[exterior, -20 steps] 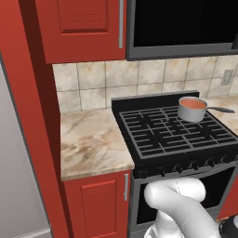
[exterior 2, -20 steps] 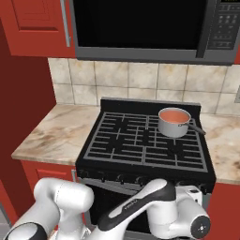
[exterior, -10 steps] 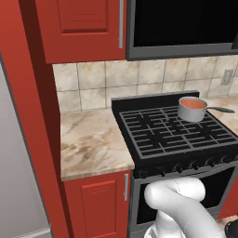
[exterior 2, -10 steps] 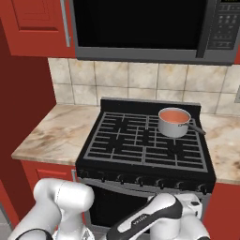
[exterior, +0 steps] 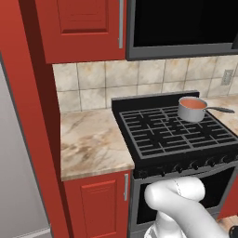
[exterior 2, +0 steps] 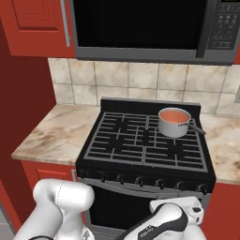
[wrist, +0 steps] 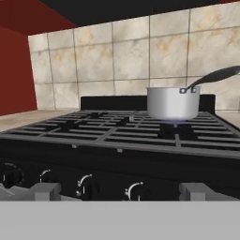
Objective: Wait until the marinara sauce is simmered to a deep red color and then turn off the stove.
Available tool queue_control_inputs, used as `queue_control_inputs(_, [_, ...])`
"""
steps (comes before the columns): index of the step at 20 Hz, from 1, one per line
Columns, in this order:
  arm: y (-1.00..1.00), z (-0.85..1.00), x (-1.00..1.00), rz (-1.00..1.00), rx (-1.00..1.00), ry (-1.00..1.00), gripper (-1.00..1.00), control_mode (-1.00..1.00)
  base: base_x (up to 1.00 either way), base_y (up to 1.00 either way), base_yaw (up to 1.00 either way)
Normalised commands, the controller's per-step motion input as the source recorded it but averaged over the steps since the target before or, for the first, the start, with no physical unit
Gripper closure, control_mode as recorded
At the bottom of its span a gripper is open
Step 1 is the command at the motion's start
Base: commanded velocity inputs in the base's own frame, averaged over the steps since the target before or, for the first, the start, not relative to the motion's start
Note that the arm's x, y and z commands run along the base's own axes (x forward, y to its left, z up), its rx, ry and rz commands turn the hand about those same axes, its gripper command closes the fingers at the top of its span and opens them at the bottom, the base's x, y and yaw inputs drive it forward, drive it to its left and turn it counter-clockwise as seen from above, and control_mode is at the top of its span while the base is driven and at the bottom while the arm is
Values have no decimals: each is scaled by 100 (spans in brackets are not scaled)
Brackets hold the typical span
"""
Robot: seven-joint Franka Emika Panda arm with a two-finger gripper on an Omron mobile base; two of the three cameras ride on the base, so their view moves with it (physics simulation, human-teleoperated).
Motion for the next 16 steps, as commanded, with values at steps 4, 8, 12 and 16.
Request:
queue_control_inputs(4, [-15, 0, 0, 0, 0, -1, -100, -100, 0, 0, 0])
queue_control_inputs(8, [-9, 0, 13, 0, 0, 0, -100, -100, 0, 0, 0])
queue_control_inputs(12, [0, 0, 33, -4, 0, 0, -100, -100, 0, 0, 0])
queue_control_inputs(16, [0, -3, 33, -12, 0, 0, -100, -100, 0, 0, 0])
